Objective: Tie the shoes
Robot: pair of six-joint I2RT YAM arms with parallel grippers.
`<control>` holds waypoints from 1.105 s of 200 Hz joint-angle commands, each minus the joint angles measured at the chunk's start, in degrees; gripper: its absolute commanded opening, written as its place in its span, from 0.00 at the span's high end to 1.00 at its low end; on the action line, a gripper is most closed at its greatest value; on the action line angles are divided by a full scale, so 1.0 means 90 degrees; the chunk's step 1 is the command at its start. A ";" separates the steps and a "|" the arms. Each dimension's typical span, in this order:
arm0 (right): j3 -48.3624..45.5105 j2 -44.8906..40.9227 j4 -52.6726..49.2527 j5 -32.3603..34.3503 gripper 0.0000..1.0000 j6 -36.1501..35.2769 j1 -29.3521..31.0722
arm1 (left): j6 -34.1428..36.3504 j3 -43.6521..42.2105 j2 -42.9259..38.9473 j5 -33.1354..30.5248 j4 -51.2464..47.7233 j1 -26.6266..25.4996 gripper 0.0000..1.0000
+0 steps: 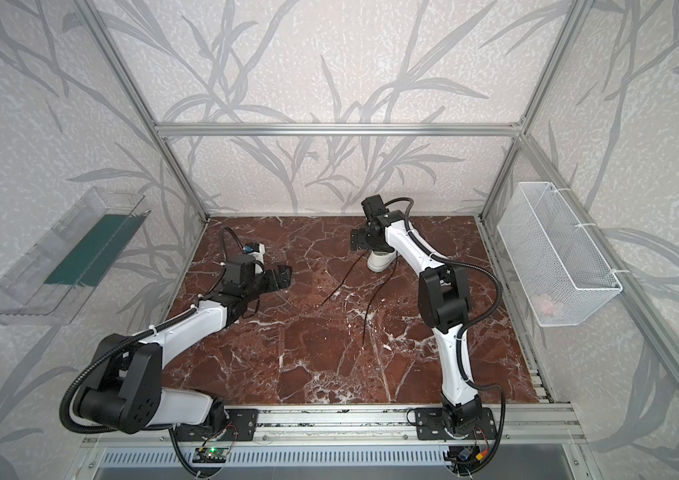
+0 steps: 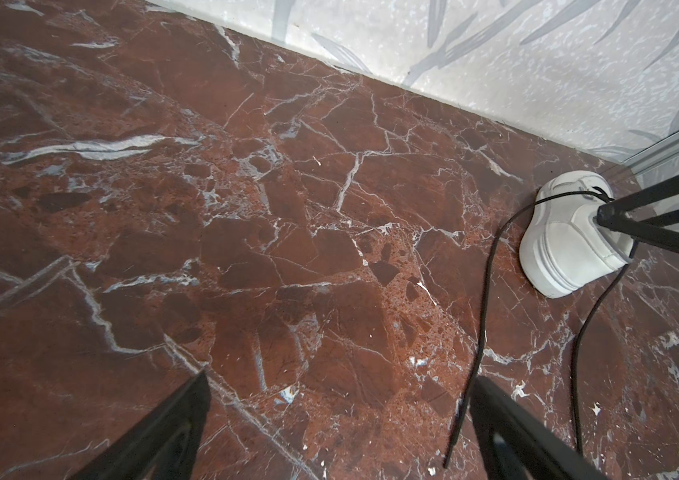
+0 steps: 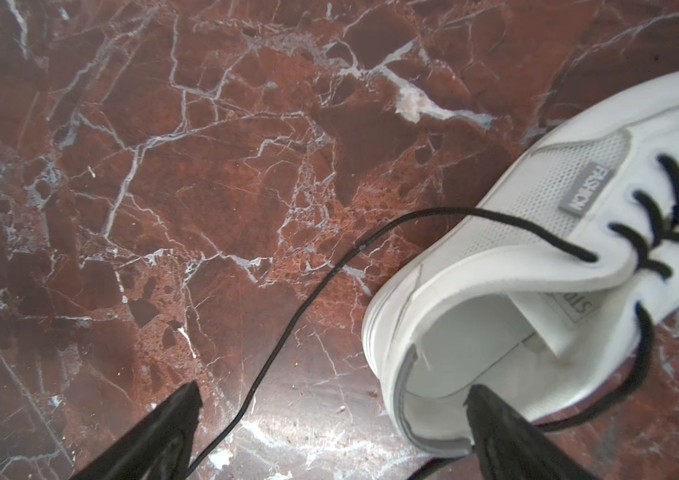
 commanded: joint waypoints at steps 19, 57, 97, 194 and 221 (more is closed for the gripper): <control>0.0818 0.0595 -0.0871 -0.0588 0.01 -0.0167 0.0062 | -0.0212 -0.0048 0.0056 0.0015 -0.0164 -0.0017 0.01; 0.1108 0.0784 -0.1002 -0.1400 0.01 -0.0489 0.0318 | -0.0188 -0.0181 -0.0405 -0.0254 -0.0404 -0.0014 0.01; 0.0977 0.0602 -0.1563 -0.1656 0.01 -0.1007 0.0691 | -0.0106 -0.0117 -0.0874 -0.0405 -0.1040 -0.0014 0.01; -0.3067 -0.1584 -0.0066 -0.2332 0.02 -0.0772 0.1238 | -0.0720 -0.0492 -0.1674 -0.0600 -0.2060 -0.0034 0.01; -0.3756 -0.2120 0.0149 -0.2382 0.02 -0.0746 0.1347 | -0.0751 -0.0477 -0.1785 -0.0489 -0.2225 -0.0053 0.02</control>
